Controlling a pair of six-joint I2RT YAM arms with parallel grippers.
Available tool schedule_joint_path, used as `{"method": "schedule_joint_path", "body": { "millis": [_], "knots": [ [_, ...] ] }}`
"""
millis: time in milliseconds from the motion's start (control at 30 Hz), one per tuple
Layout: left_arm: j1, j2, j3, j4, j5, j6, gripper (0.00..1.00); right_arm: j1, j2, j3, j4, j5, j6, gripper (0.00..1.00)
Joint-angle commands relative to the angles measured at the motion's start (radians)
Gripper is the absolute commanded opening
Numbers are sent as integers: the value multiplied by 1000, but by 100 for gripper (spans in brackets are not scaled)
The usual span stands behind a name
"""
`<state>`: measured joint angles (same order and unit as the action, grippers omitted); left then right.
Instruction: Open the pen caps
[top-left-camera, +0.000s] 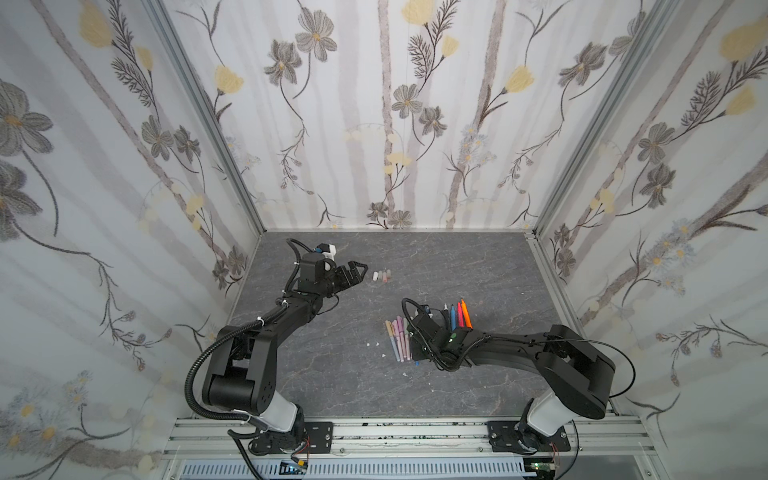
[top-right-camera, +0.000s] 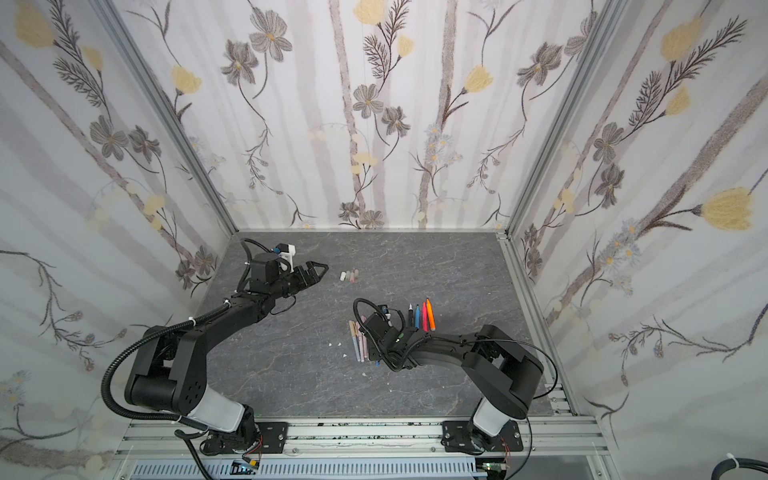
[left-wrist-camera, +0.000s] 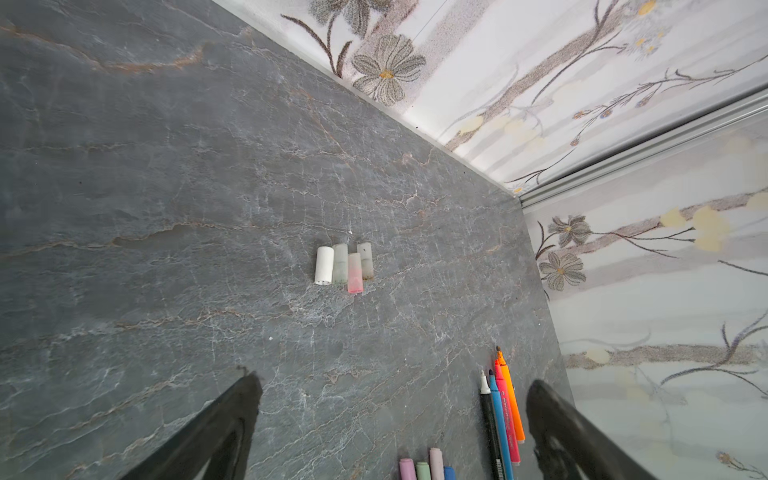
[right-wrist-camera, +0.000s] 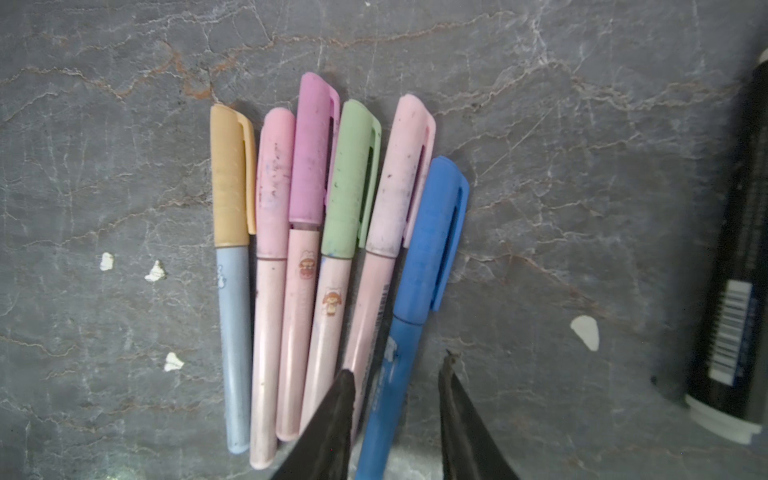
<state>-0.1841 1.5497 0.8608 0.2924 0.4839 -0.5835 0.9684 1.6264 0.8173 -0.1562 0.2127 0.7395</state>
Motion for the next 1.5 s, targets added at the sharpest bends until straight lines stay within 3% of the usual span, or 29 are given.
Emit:
{"method": "schedule_joint_path", "body": {
  "millis": [0, 567, 1000, 1167, 1467],
  "knots": [
    [0, -2, -10, 88, 27, -40, 100, 3, -8, -8, 6, 19, 18, 34],
    [-1, 37, 33, 84, 80, -59, 92, 1, 33, -30, 21, 13, 12, 22],
    [-1, 42, 60, 62, 88, -47, 90, -2, 38, -86, 22, -10, 24, 23],
    [0, 43, 70, 59, 98, -53, 89, -1, -17, -111, 7, 14, 29, 14],
    [-15, 36, 91, 19, 137, -35, 88, -30, -95, -87, -89, 86, -19, 8]
  ]
}}
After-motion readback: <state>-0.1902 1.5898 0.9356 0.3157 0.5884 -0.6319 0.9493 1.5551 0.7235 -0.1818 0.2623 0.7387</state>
